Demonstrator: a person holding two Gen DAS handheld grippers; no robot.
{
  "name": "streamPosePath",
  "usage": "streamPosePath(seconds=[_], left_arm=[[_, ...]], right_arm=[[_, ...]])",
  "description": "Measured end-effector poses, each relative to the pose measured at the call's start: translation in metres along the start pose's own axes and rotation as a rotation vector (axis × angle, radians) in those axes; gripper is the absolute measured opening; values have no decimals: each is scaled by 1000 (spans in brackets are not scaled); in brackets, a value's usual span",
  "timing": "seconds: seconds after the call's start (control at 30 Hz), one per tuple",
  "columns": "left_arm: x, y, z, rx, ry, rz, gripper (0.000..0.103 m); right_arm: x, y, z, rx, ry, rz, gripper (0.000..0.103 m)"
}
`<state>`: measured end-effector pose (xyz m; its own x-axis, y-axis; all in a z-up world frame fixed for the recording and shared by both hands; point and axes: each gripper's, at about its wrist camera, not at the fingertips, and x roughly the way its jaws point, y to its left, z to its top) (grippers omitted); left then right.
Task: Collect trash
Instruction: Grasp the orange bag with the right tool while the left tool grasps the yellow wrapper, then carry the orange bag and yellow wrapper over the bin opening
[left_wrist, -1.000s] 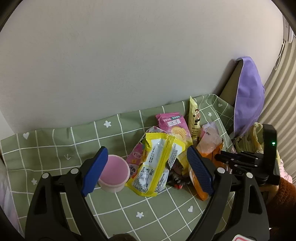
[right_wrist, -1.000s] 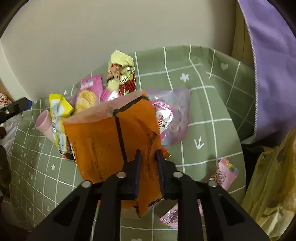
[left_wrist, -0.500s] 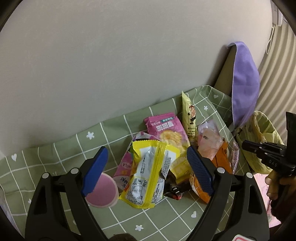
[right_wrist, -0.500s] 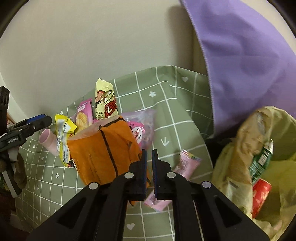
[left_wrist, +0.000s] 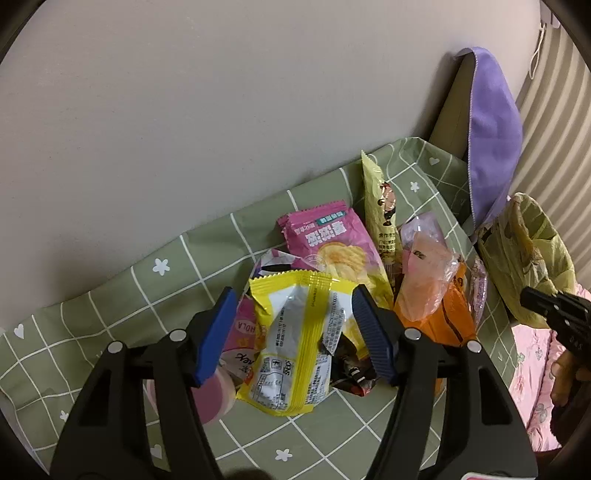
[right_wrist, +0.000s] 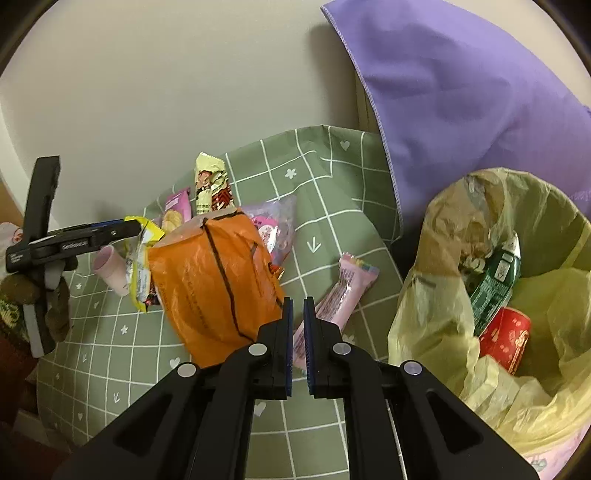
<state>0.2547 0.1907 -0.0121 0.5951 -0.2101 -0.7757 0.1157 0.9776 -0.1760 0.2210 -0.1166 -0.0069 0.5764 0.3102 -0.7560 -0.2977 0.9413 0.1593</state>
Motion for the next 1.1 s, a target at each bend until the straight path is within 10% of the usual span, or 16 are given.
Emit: streamPosePath(seconds=[0.17, 0.23, 0.83, 1.1], left_arm=[[-4, 2, -2, -51, 14, -11, 19], [-7, -3, -3, -44, 15, -10, 13], [-27, -1, -11, -93, -57, -11, 9], [-22, 9, -17, -140, -57, -31, 9]], right_arm=[[6, 2, -5, -2, 2, 37, 13], [12, 8, -3, -24, 18, 56, 45], [62, 36, 29, -235, 23, 144, 51], [103, 23, 5, -128, 144, 194, 46]])
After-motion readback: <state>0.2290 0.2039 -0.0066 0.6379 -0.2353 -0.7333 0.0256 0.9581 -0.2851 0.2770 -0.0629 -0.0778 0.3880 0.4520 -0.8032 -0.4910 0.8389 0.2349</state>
